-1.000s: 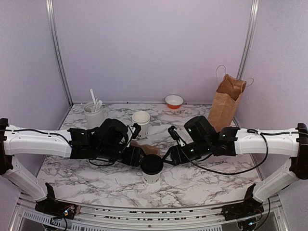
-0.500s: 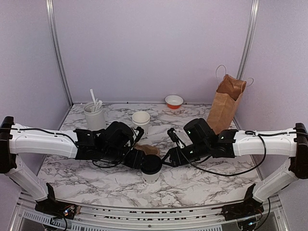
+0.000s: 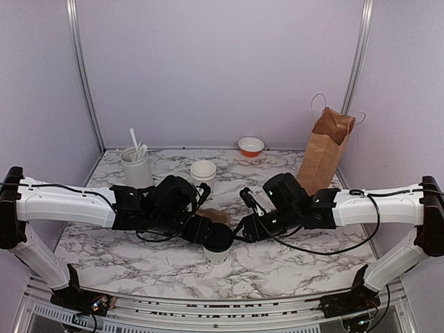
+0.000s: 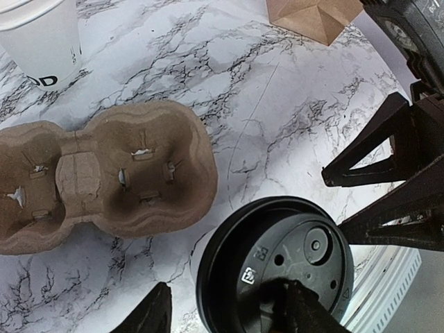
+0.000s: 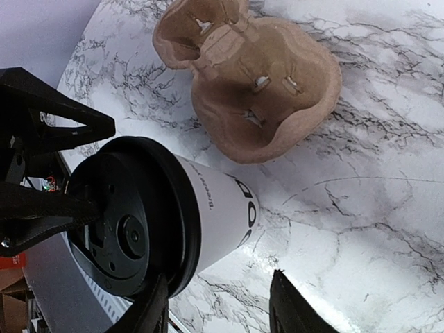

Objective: Pack the takeout coffee

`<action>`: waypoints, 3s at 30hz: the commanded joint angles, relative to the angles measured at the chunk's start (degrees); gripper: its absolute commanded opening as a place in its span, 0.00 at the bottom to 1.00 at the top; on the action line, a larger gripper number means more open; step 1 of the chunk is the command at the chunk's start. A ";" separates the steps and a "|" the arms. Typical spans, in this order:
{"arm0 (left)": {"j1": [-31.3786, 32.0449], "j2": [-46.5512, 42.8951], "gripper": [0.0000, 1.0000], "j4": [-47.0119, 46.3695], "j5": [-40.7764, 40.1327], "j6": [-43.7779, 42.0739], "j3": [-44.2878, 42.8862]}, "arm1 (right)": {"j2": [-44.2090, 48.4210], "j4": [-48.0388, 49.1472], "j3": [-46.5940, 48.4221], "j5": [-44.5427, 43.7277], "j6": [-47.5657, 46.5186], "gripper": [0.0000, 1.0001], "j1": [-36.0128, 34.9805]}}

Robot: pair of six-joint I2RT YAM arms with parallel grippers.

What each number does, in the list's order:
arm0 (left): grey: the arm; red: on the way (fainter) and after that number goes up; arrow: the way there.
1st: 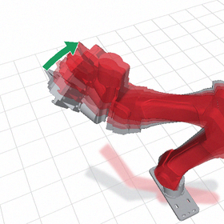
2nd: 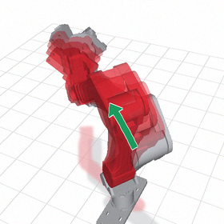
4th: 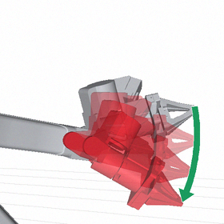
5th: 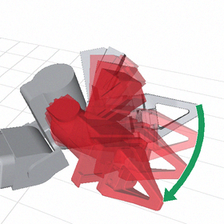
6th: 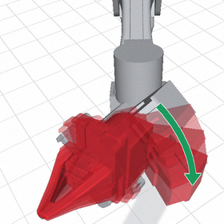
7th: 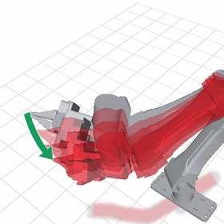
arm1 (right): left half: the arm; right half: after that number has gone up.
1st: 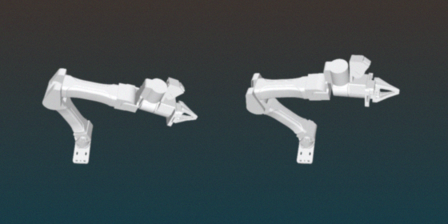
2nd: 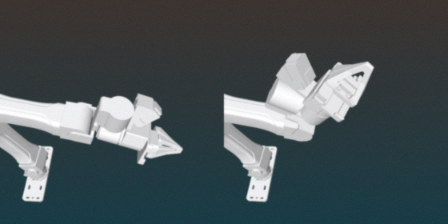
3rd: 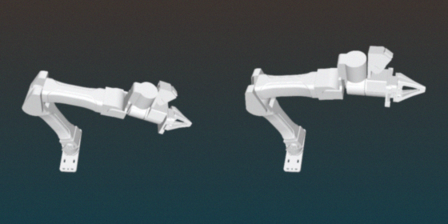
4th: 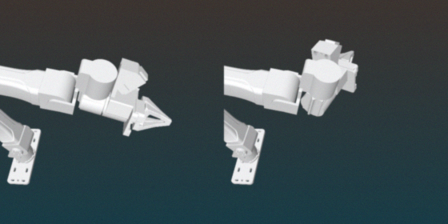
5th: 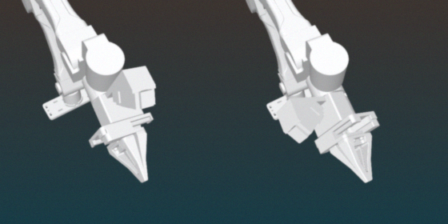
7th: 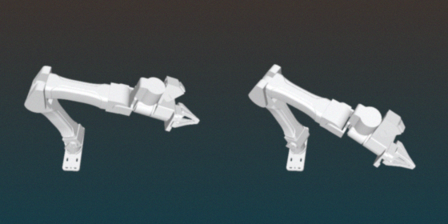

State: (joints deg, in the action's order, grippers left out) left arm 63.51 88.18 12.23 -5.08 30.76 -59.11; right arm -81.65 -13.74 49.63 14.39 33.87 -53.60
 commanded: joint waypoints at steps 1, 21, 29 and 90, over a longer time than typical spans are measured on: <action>0.40 0.96 0.56 2.19 -1.18 -0.38 -1.20 | -0.71 0.55 0.95 0.39 -0.33 0.47 0.36; 0.66 -1.90 0.58 2.52 -4.05 -1.10 -3.03 | -0.80 -5.30 6.66 -4.00 -2.74 0.48 -0.36; 0.66 -3.87 0.59 2.90 -5.47 -0.49 -3.02 | -1.27 -8.65 10.13 -7.77 -4.35 0.48 -1.86; -2.33 -6.05 0.46 -1.79 1.76 10.92 7.88 | -10.20 -13.56 16.06 -14.39 -7.50 0.54 -7.22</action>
State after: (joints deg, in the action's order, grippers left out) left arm 61.47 80.66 10.55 -5.50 41.63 -51.24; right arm -90.83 -27.03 66.06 0.34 26.33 -60.25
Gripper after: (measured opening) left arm 0.462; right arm 0.541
